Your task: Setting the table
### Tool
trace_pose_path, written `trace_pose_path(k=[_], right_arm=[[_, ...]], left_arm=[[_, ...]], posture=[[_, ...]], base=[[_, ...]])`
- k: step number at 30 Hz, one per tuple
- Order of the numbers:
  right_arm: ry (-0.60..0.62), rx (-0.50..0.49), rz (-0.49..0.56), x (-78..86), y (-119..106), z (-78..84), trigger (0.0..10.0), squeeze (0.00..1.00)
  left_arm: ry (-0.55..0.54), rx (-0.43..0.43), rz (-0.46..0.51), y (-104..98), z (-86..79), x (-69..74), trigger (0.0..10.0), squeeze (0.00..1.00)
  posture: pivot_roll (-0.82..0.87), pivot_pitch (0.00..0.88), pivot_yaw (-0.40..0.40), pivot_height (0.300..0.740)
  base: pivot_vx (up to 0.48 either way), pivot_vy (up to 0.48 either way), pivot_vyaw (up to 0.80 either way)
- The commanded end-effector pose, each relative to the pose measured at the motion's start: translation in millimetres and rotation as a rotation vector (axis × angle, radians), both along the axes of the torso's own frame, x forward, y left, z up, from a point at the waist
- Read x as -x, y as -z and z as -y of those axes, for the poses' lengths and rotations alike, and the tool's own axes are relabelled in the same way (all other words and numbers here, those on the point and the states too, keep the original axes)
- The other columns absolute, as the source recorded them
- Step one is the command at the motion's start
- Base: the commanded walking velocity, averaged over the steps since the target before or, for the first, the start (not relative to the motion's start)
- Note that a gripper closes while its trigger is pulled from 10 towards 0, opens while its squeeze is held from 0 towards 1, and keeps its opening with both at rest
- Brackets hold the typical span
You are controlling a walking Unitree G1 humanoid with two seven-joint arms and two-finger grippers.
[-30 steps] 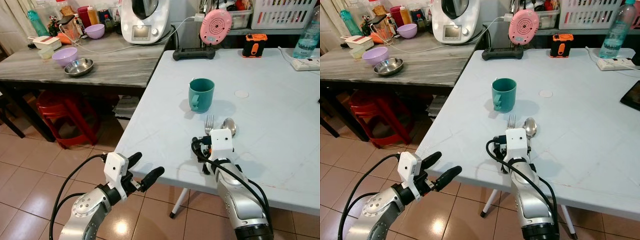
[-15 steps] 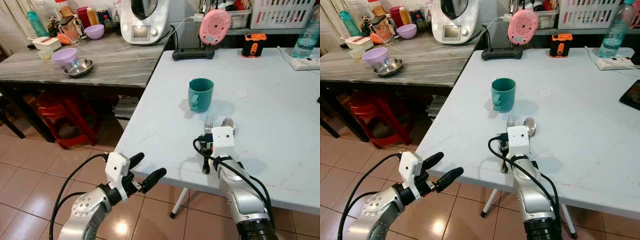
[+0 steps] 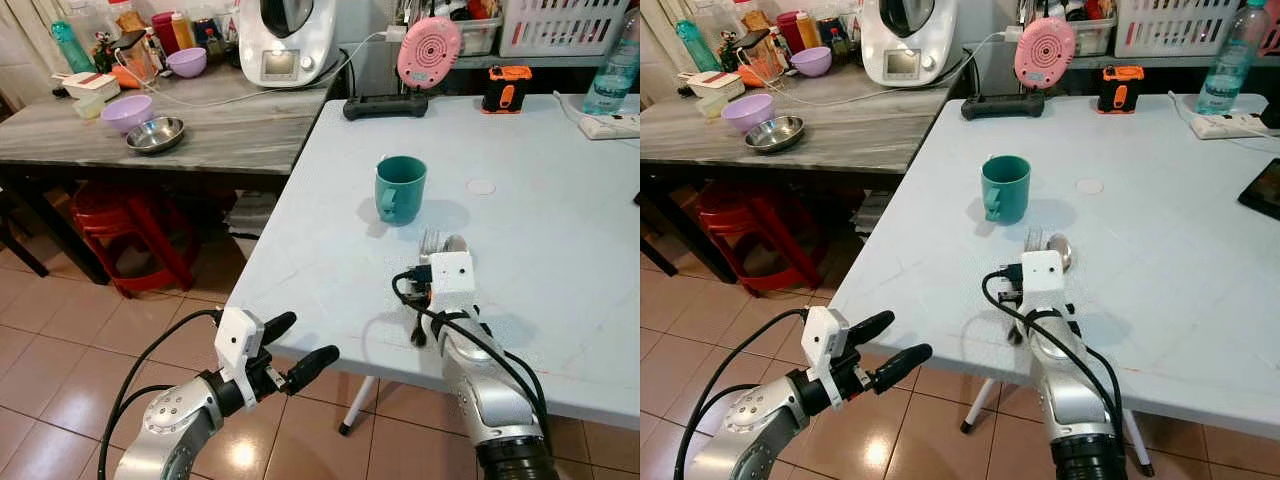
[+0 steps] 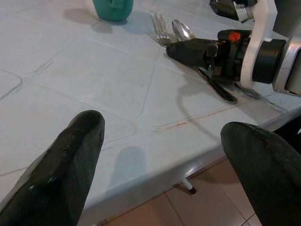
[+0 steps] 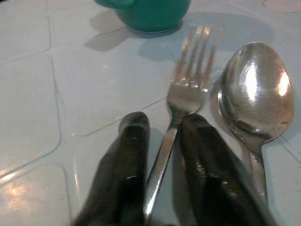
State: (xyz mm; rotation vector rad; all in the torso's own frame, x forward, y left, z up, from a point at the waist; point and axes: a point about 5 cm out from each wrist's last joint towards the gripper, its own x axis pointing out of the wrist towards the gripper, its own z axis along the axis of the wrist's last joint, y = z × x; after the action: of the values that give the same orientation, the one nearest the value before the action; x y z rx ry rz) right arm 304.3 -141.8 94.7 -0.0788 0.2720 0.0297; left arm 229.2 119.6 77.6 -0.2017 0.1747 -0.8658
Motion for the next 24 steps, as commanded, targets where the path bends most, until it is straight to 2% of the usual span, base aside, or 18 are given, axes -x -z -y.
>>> trace_pose_path(k=[1, 9, 16, 19, 23, 24], right_arm=[[0.023, -0.001, -0.132, 10.8, 27.3, 3.4, 0.0, 0.0], [0.025, -0.005, -0.136, 11.8, 28.6, 3.5, 0.0, 0.0], [0.02, -0.01, -0.145, 11.9, 30.5, 3.8, 0.0, 0.0], [0.026, -0.014, -0.153, 11.8, 31.5, 5.3, 0.0, 0.0], [0.08, -0.082, -0.157, 10.1, 33.0, 5.0, 0.0, 0.0], [0.08, -0.082, -0.157, 10.1, 33.0, 5.0, 0.0, 0.0]], left_arm=[[0.019, -0.014, 0.0, -1.5, -3.8, 2.1, 10.0, 0.0], [-0.003, -0.018, 0.014, -2.8, -5.9, 0.9, 10.0, 0.0], [-0.047, 0.002, 0.05, -9.1, -5.5, -5.7, 10.0, 0.0], [-0.068, 0.013, 0.077, -13.3, -4.3, -9.8, 10.0, 0.0], [-0.162, 0.012, 0.155, -23.9, -9.7, -27.7, 10.0, 0.0], [-0.162, 0.012, 0.155, -23.9, -9.7, -27.7, 10.0, 0.0]], posture=[[-0.06, 0.046, 0.144, 0.74], [-0.06, 0.046, 0.14, 0.74], [-0.05, 0.041, 0.124, 0.74], [-0.05, 0.035, 0.112, 0.74], [-0.05, 0.011, 0.127, 0.74], [-0.05, 0.011, 0.127, 0.74]], base=[[0.0, 0.0, 0.0], [0.0, 0.0, 0.0], [0.0, 0.0, 0.0], [0.0, 0.0, 0.0], [0.0, 0.0, 0.0], [0.0, 0.0, 0.0]])
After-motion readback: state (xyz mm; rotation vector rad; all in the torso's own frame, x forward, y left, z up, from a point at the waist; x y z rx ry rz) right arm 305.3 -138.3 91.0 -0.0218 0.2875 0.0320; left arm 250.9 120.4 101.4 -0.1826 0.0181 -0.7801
